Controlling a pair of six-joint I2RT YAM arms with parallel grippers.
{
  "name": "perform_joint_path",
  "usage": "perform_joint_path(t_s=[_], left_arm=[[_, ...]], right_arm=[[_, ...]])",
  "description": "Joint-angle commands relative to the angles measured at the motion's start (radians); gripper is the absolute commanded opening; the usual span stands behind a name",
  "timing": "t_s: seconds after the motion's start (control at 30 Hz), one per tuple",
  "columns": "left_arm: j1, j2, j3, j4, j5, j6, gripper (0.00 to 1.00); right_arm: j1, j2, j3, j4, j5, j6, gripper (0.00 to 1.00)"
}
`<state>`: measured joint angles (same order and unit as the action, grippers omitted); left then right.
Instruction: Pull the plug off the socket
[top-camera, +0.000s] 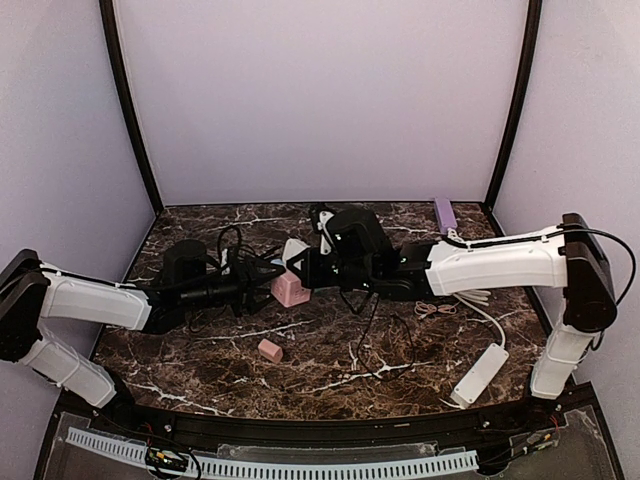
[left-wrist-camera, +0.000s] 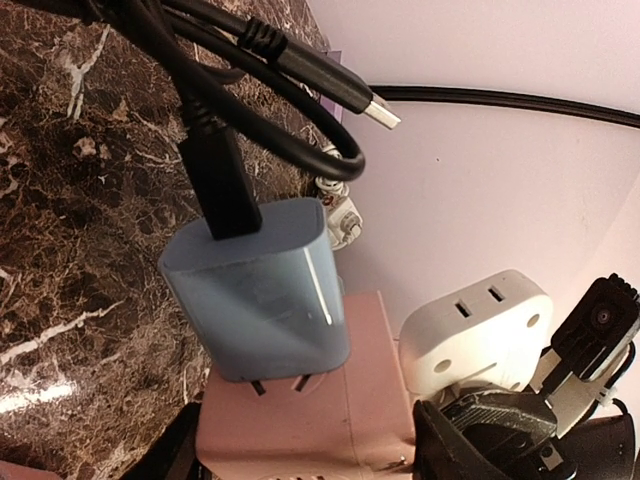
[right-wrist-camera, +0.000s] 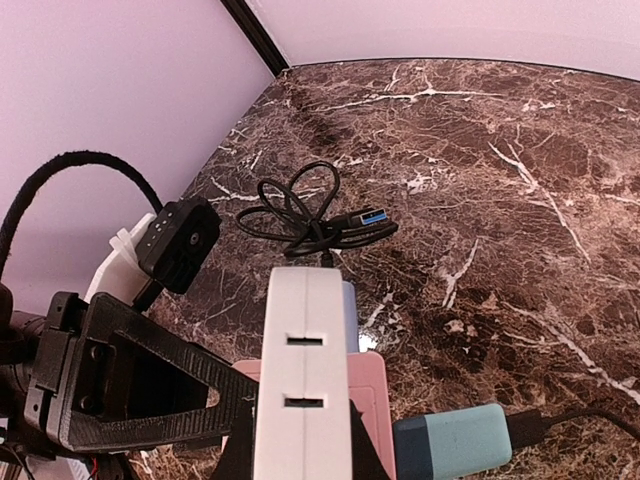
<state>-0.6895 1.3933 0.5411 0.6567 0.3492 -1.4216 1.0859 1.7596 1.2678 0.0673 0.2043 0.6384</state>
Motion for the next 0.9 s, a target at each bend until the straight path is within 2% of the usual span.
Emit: perform_joint_path(t_s=[0.0,0.43,0.87], left_arm=[[-0.008,-0.016,0.010,0.009,0.001,0.032,0.15],[-0.008,-0.033,-0.003,0.021,-0.009,0.034,0.10],[-0.008,-0.010,-0.020,0.063,-0.009,0.018,0.09]], right_arm=[[0.005,-0.060,-0.023,0.089,0.051,0.061,0.00],[-0.002,-0.071,-0.052,0.082,0.083,0.142,0.00],[0.060,-0.061,-0.040,0.142,0.150,-0.053,0.00]])
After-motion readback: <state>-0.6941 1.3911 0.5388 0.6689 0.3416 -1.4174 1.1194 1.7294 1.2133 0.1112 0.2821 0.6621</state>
